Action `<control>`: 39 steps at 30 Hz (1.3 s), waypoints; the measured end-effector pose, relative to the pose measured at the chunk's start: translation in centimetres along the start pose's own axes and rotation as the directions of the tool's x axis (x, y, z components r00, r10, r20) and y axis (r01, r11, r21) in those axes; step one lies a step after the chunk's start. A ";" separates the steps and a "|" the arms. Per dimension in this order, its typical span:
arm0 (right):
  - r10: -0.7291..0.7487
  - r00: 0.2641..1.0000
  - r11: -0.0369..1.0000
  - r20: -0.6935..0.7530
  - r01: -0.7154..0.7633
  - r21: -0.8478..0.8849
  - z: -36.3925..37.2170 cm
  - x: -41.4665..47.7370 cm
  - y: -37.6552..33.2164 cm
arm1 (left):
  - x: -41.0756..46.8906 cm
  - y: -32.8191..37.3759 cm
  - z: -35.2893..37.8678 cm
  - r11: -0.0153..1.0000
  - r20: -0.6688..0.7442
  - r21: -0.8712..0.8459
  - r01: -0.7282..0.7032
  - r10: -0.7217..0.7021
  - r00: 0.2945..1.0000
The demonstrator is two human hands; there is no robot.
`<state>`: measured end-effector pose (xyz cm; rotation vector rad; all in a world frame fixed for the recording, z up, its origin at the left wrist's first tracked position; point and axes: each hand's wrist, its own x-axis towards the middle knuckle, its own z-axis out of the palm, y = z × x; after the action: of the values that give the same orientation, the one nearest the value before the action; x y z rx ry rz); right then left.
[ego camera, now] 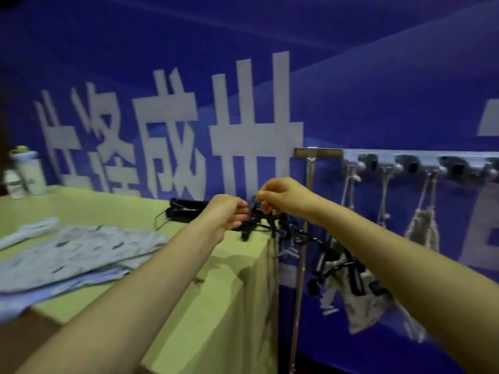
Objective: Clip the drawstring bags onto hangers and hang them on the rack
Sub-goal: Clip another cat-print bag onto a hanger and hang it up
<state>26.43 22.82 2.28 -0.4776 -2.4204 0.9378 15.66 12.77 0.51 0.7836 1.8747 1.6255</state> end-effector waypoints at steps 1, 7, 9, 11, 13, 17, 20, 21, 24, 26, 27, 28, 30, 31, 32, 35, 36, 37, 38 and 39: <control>0.002 0.999 1.000 0.045 -0.001 -0.017 1.9 0.0 -0.5 | -0.4 -0.9 -2.4 1.000 -0.060 0.016 -0.008 0.009 0.998; -0.005 0.951 0.939 0.309 0.111 -0.325 10.5 -1.1 -1.3 | -2.5 -7.7 -12.5 0.980 -0.305 0.191 0.053 0.008 0.952; 0.009 0.944 0.921 0.329 0.120 -0.370 13.0 -1.0 -0.9 | -2.7 -9.9 -14.8 0.963 -0.354 0.260 0.077 0.021 0.935; 0.037 0.946 0.909 0.322 0.102 -0.404 14.8 -0.9 -0.3 | -2.7 -11.6 -16.1 0.940 -0.394 0.328 0.095 0.044 0.918; 0.086 0.954 0.915 0.288 0.039 -0.401 16.2 -0.6 0.2 | -2.8 -12.8 -16.9 0.932 -0.451 0.338 0.128 0.041 0.891; 0.122 0.965 0.914 0.234 -0.017 -0.406 17.4 0.2 1.0 | -2.2 -14.3 -18.3 0.914 -0.499 0.382 0.134 0.081 0.863; 0.127 0.957 0.907 0.260 -0.006 -0.420 17.6 0.6 1.5 | -1.7 -14.5 -18.5 0.893 -0.516 0.427 0.143 0.111 0.850; 0.123 0.956 0.905 0.268 0.002 -0.424 17.7 0.8 1.6 | -1.5 -14.6 -18.5 0.887 -0.523 0.440 0.141 0.126 0.843; 0.122 0.955 0.901 0.272 0.009 -0.434 17.8 1.0 1.8 | -1.0 -14.6 -18.3 0.856 -0.540 0.497 0.141 0.178 0.823; 0.124 0.952 0.898 0.279 0.012 -0.440 17.9 1.1 1.8 | -0.8 -14.5 -18.3 0.829 -0.547 0.538 0.150 0.208 0.811; 0.124 0.951 0.896 0.284 0.016 -0.445 18.0 1.2 1.9 | -0.6 -14.4 -18.3 0.811 -0.550 0.564 0.157 0.226 0.804; 0.126 0.950 0.893 0.287 0.018 -0.450 18.1 1.3 1.9 | -0.5 -14.3 -18.2 0.790 -0.550 0.590 0.164 0.246 0.798; 0.132 0.949 0.886 0.288 0.017 -0.463 18.3 1.5 2.0 | -0.1 -14.3 -18.3 0.755 -0.542 0.636 0.159 0.290 0.789; 0.137 0.948 0.881 0.287 0.015 -0.473 18.4 1.6 2.1 | 0.1 -14.3 -18.3 0.744 -0.532 0.651 0.149 0.307 0.789; 0.144 0.948 0.875 0.285 0.013 -0.483 18.4 1.8 2.1 | 0.3 -14.3 -18.3 0.734 -0.520 0.665 0.138 0.322 0.791; 0.156 0.952 0.873 0.261 -0.010 -0.487 18.5 2.2 2.0 | 0.9 -14.4 -18.1 0.718 -0.494 0.690 0.090 0.376 0.784; 0.156 0.958 0.886 0.241 -0.028 -0.463 18.5 2.3 2.1 | 1.0 -14.4 -18.0 0.714 -0.491 0.696 0.079 0.393 0.777; 0.155 0.964 0.907 0.216 -0.052 -0.418 18.5 2.5 2.2 | 1.2 -14.6 -17.8 0.704 -0.485 0.707 0.073 0.407 0.774; 0.161 0.968 0.930 0.190 -0.084 -0.358 18.5 2.7 2.2 | 1.3 -14.7 -17.7 0.685 -0.473 0.725 0.072 0.420 0.775; 0.168 0.972 0.949 0.165 -0.114 -0.294 18.5 2.9 2.2 | 1.6 -15.0 -17.5 0.655 -0.458 0.751 0.078 0.433 0.776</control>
<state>14.01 16.07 -10.22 -0.7022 -2.7411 0.7224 0.76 0.37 -12.01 0.8339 3.1473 1.2547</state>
